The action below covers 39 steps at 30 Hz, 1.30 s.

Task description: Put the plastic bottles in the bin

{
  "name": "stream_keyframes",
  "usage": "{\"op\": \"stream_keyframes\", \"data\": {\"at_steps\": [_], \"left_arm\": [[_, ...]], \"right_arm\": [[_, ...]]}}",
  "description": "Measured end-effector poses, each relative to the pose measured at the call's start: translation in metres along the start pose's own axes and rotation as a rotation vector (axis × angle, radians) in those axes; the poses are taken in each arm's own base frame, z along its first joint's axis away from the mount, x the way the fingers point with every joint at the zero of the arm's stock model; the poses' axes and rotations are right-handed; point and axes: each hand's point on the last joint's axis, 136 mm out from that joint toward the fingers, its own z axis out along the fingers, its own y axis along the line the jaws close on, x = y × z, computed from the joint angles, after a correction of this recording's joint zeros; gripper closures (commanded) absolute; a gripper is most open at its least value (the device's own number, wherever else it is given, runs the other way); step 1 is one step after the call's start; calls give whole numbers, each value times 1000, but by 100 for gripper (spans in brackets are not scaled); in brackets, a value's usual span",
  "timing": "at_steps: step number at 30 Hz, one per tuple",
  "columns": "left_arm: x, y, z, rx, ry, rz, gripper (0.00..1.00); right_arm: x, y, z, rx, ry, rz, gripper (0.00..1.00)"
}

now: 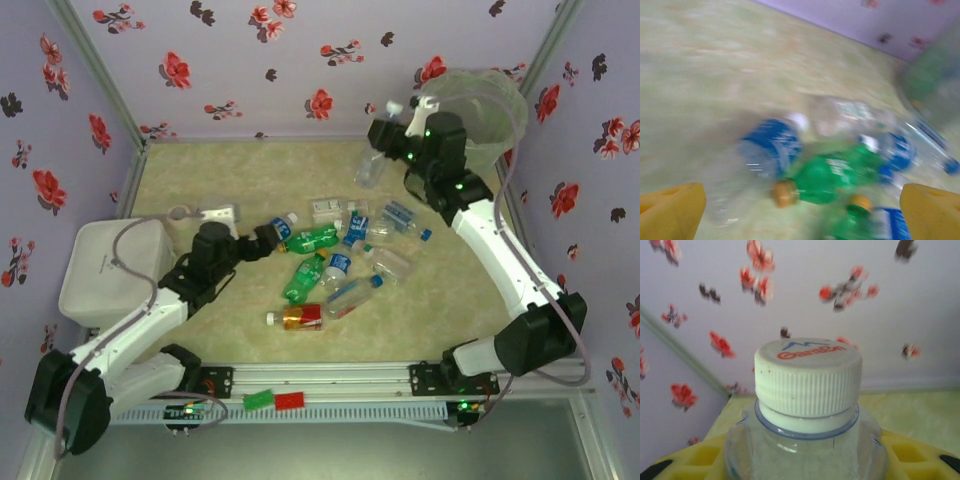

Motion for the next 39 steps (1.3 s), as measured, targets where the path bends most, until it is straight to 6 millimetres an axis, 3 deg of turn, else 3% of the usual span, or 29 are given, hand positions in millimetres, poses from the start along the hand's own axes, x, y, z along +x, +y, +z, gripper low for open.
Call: {"op": "stream_keyframes", "data": {"at_steps": [3,8,11,15,18,21,27,33,39], "left_arm": [[-1,37,-9,-97,-35,-72,0],[-7,51,-20,-124,-82,-122,0],[-7,52,-21,-126,-86,-134,0],[-2,55,-20,-139,-67,-147,0],[4,61,-20,-166,-47,-157,0],[5,65,-21,-193,-40,-170,0],[0,64,-23,-203,-40,-177,0],[1,63,-24,-200,-37,-176,0],[1,60,-24,-180,-31,-178,0]], "right_arm": [[-50,-15,1,72,-87,-42,54],[-123,-52,-7,263,-254,-140,54],[-152,-77,-12,405,-328,-210,54],[-170,-111,-9,567,-367,-286,53],[-170,-141,5,650,-349,-308,53],[-157,-171,24,710,-293,-320,54],[-107,-223,62,784,-138,-312,50],[-59,-255,83,817,-6,-259,31],[-51,-260,82,826,4,-216,3]]}}
